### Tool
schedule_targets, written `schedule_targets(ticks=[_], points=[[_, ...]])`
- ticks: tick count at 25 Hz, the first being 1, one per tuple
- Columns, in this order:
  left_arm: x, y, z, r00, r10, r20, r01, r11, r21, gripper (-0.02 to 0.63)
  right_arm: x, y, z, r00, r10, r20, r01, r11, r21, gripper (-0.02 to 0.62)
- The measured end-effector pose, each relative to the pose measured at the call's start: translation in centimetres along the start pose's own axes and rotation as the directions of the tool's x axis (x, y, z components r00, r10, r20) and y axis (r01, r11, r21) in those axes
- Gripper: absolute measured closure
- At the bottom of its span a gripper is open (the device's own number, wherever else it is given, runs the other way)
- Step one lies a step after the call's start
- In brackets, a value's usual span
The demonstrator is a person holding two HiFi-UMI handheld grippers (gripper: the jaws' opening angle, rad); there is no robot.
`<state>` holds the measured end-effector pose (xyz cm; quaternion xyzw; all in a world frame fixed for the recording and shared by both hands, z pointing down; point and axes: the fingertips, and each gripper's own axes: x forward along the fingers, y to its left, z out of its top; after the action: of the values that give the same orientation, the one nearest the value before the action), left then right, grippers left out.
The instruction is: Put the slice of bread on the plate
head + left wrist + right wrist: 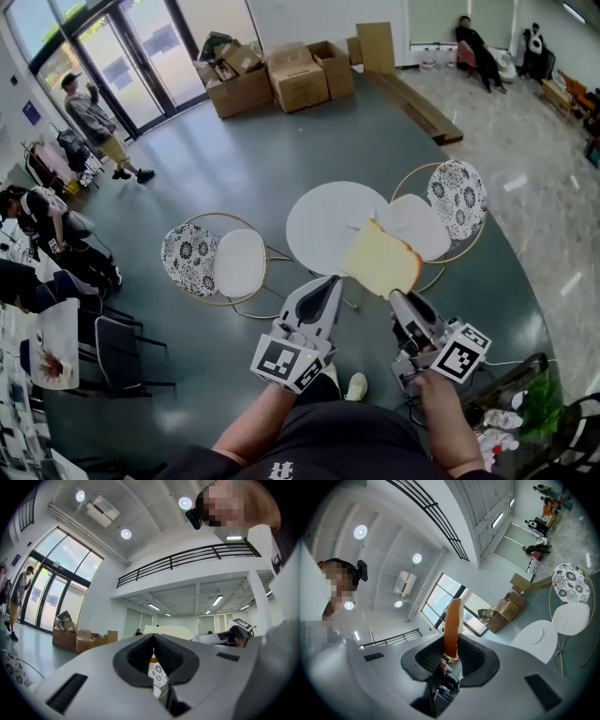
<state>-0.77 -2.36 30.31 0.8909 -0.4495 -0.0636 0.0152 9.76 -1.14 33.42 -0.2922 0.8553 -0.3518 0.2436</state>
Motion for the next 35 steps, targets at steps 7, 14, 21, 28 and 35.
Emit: schedule_targets(ticks=[7,14,21,28,35], points=[[3.2,2.4,-0.8,1.0,-0.012,0.0,0.012,1.0,-0.018,0.601,2.5,-2.8,1.2,1.0,-0.027,-0.006,0.027,1.0,0.005,0.502],[7.7,6.5,-2.0,0.999,-0.042,-0.006,0.042,0.998,-0.036,0.601,6.6,-6.9,2.7,0.998,-0.063,-0.007,0.063,0.998,0.005,0.502],[12.8,13.1,-3.4,0.998,-0.062,-0.017,0.062,0.997,-0.047,0.601,12.9,-12.0,3.6,0.995,-0.103,-0.011,0.103,0.994,0.03,0.502],[16.6,18.9,-4.3,0.994,-0.103,-0.028,0.102,0.993,-0.054,0.601,18.4,-15.8,4.0,0.99,-0.143,-0.004,0.143,0.988,0.066,0.502],[20.0,22.4,-5.3,0.991,-0.128,-0.04,0.126,0.99,-0.057,0.601,21.7,-19.1,4.5,0.984,-0.178,0.001,0.177,0.98,0.092,0.502]])
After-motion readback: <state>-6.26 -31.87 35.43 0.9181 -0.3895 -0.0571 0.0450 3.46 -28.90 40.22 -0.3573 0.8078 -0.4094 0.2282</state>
